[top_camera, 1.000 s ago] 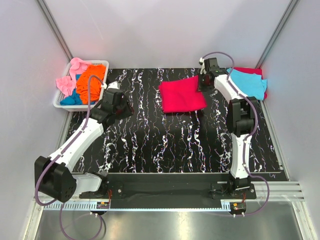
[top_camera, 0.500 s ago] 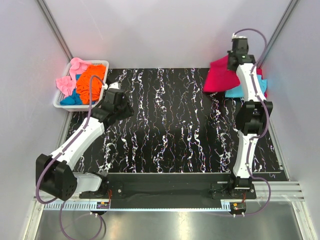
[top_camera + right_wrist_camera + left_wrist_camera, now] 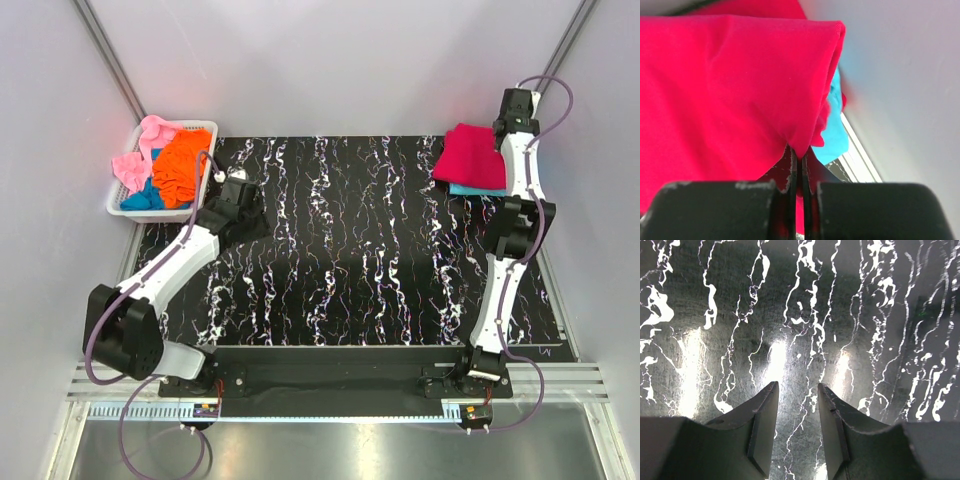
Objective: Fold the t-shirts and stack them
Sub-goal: Neatly place the folded tshirt to the corner
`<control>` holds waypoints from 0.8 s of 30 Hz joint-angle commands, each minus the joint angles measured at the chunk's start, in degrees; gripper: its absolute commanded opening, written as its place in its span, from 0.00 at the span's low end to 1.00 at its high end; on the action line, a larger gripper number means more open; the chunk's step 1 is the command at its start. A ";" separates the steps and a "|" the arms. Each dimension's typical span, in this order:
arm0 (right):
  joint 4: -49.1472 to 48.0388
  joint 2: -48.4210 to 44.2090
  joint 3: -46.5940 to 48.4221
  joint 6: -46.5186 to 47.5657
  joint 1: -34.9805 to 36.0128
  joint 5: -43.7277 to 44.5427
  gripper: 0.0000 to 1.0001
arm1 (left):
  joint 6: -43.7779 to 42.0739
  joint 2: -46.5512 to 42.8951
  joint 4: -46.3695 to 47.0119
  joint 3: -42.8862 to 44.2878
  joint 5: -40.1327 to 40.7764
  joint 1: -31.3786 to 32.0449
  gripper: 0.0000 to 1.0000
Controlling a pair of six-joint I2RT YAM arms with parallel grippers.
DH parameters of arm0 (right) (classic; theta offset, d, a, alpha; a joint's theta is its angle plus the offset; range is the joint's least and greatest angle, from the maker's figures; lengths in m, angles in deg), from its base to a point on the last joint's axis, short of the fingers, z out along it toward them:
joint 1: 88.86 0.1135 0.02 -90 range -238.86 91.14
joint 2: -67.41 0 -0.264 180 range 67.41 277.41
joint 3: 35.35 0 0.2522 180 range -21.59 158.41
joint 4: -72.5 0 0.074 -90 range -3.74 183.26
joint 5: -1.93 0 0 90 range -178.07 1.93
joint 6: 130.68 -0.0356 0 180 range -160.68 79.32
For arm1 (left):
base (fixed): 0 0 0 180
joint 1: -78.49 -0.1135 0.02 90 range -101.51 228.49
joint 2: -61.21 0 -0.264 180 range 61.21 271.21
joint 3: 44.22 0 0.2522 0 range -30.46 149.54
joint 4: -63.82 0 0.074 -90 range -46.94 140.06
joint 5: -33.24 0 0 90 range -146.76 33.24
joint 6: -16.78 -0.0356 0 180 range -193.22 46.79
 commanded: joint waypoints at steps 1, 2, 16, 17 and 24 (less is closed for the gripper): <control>-0.57 2.04 2.74 -5.80 -1.21 9.09 0.00 | -0.64 0.54 1.06 2.83 -0.19 -0.34 0.41; -0.58 2.75 2.83 -7.98 -1.65 10.50 0.00 | -0.72 0.71 1.15 2.75 -0.11 -0.34 0.41; -1.54 5.22 6.52 -10.38 -6.66 16.31 0.00 | -1.43 2.21 1.15 2.48 -0.02 -0.34 0.41; -1.98 5.21 6.78 -10.55 -6.84 16.66 0.00 | -1.43 2.21 1.15 2.48 -0.10 -0.34 0.41; -2.68 7.23 8.63 -9.41 -7.63 17.62 0.00 | -1.43 2.74 1.15 2.48 -0.02 -0.34 0.41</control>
